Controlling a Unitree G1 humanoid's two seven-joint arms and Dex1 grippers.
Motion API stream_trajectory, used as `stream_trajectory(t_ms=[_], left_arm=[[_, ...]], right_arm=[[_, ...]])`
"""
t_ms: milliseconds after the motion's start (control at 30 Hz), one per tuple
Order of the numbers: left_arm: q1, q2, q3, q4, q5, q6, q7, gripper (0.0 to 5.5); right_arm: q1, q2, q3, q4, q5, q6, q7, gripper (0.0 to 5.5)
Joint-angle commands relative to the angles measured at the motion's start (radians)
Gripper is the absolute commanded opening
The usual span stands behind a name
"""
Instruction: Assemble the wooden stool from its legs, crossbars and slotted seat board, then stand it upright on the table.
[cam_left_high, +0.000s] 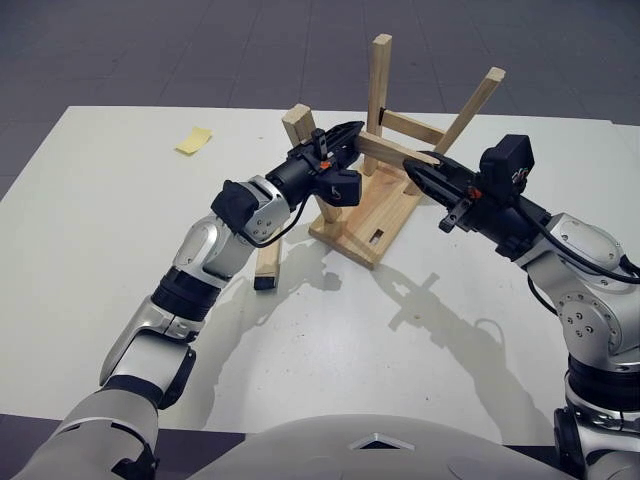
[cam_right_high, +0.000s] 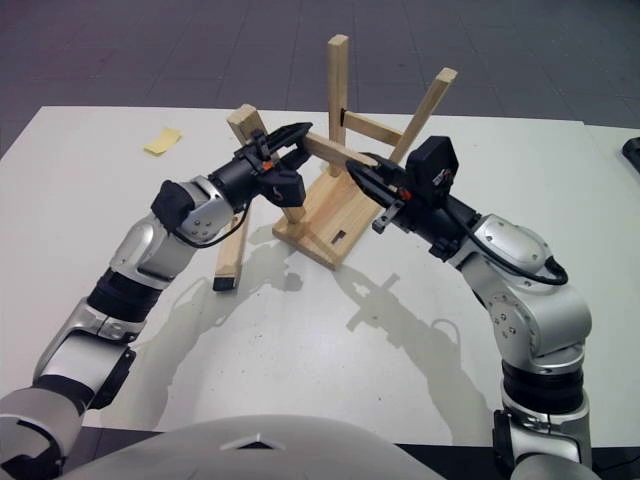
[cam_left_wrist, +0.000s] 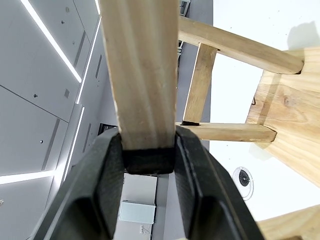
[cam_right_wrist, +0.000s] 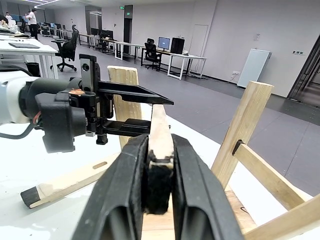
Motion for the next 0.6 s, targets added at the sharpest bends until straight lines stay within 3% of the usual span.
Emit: stream_trajectory(t_ms=[33,233,267,600], left_arm=[[0.002,-0.003,-0.001,-0.016,0.012,-0.004,0.009,1.32],[0.000,-0.035,0.011,-0.040,-0.021,0.011,0.008,1.31],[-0.004,-0.046,0.017,-0.052,-0.035,0.018,0.003,1.67],[0.012,-0.110,0.138,-0.269,-0.240,0.130,-0.060,3.35]], right_arm=[[0.005,-0.009,0.015,0.006,-0.004,0.019,0.005,0.51],[0.021,0.011,-0.016,0.049,0.004,-0.002,0.000,0.48],[0.022,0.015,-0.026,0.058,0.009,-0.006,-0.003,0.47],[0.062,0.038,-0.085,0.105,0.048,-0.041,0.002,0.42]])
